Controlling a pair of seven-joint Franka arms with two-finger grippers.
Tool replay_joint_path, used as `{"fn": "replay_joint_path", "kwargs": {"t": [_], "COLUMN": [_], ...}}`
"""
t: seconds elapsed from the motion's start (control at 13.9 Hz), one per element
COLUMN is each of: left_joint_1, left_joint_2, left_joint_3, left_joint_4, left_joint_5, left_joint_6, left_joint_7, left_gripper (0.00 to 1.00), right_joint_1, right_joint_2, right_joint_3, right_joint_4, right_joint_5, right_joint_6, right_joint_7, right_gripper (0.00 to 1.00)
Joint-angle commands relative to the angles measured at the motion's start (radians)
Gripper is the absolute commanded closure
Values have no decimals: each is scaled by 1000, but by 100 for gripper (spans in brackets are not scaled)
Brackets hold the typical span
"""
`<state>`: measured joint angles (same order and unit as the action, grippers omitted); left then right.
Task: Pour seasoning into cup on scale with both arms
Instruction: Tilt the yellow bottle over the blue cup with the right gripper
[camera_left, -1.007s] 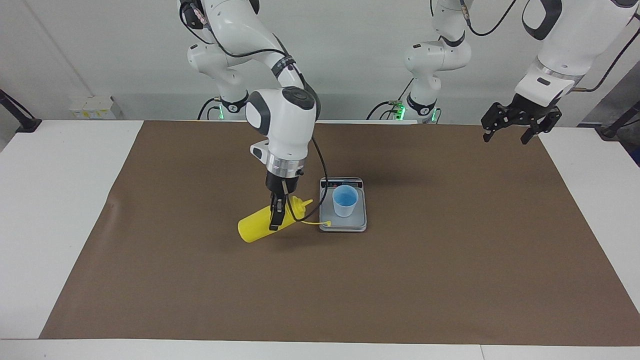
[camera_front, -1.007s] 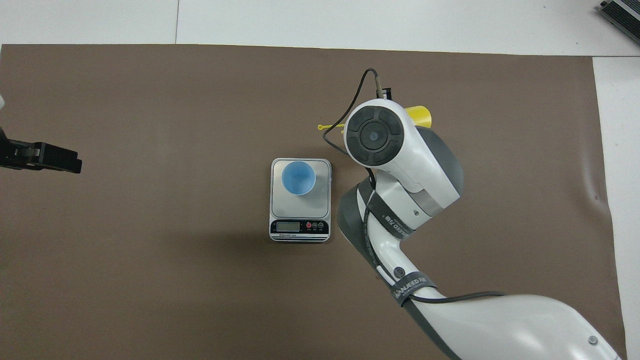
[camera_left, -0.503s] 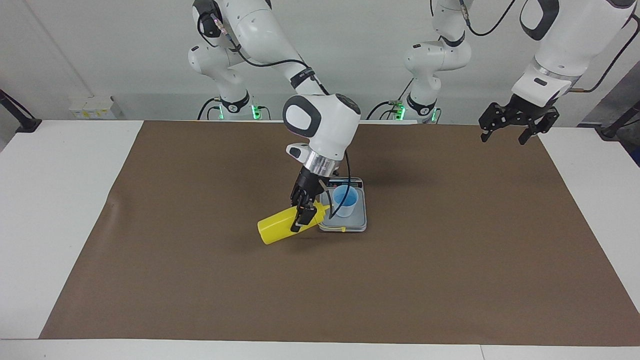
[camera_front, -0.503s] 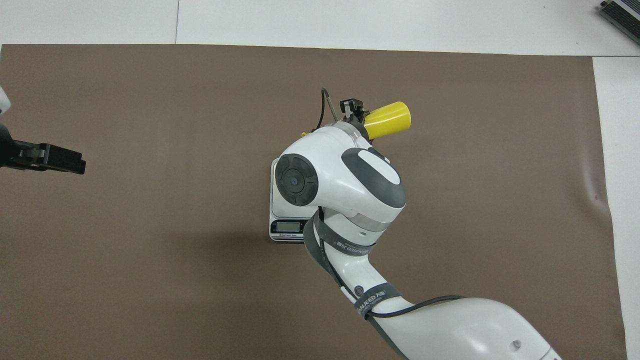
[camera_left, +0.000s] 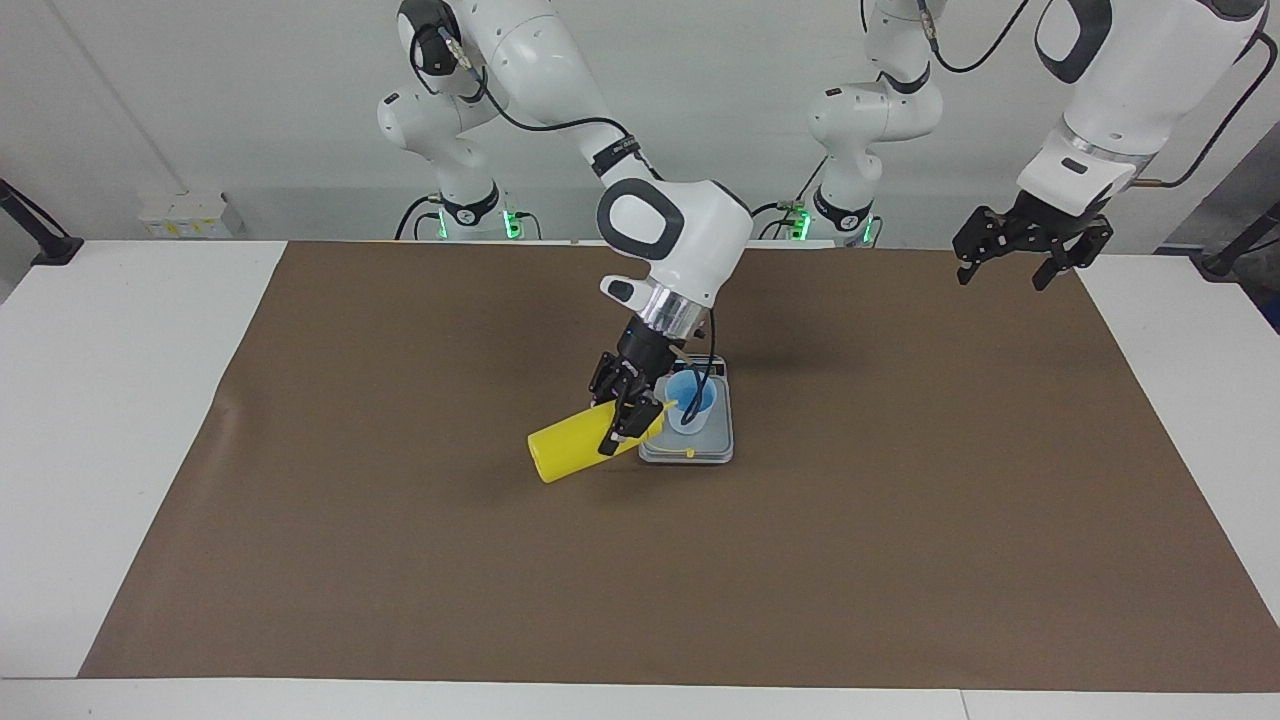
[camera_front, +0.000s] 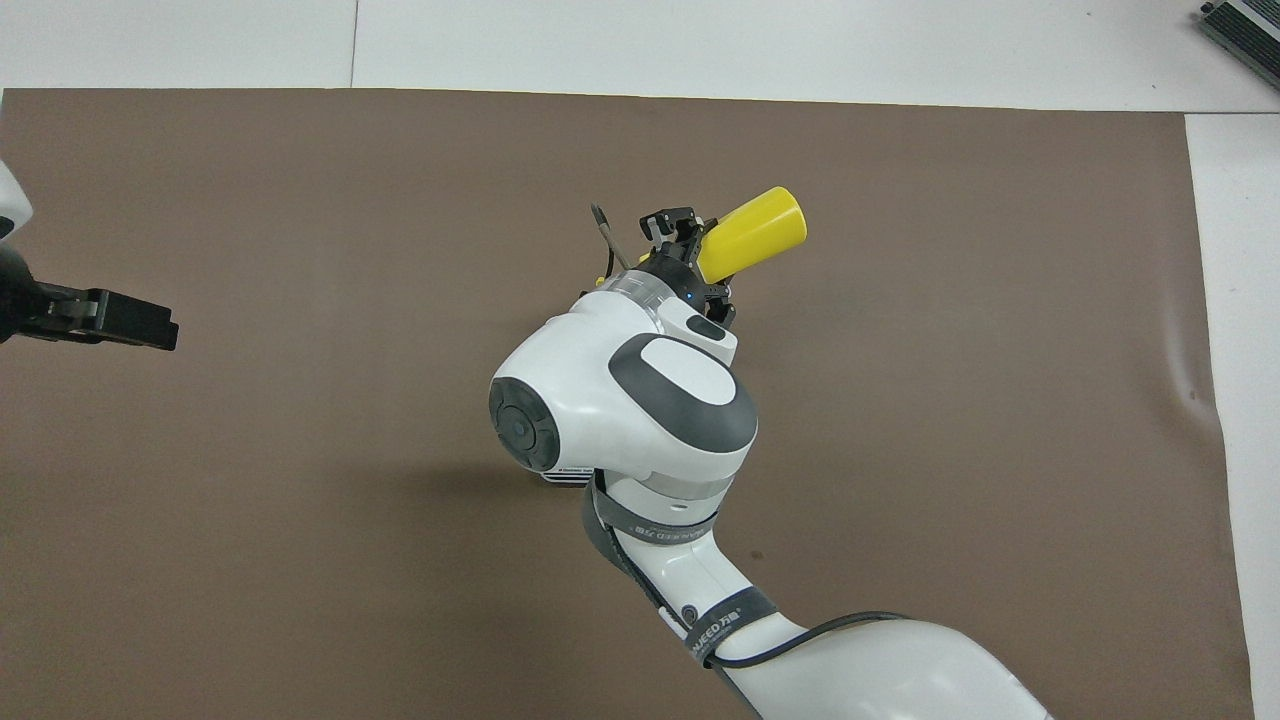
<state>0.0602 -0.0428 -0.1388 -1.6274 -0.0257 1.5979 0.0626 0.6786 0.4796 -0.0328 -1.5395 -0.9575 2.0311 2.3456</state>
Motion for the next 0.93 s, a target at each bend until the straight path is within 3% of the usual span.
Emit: {"fn": "replay_joint_path", "kwargs": {"t": [0.0,0.86], "left_joint_1": [-10,-10], "left_joint_2": [-25,-29], "left_joint_3": [12,12], "left_joint_4": [-29,-43], "left_joint_5": [-10,-10], "left_joint_6": [17,30], "left_joint_7": [13,3], "left_gripper": [0,0], "right_joint_1": [16,78], "right_joint_2": [5,-67], "right_joint_3": [1,1], "right_joint_4": [-8,-176], "right_joint_5": [-107,-285], "right_joint_6": [-17,-9], "right_joint_7": [21,23], "right_gripper": [100,100]}}
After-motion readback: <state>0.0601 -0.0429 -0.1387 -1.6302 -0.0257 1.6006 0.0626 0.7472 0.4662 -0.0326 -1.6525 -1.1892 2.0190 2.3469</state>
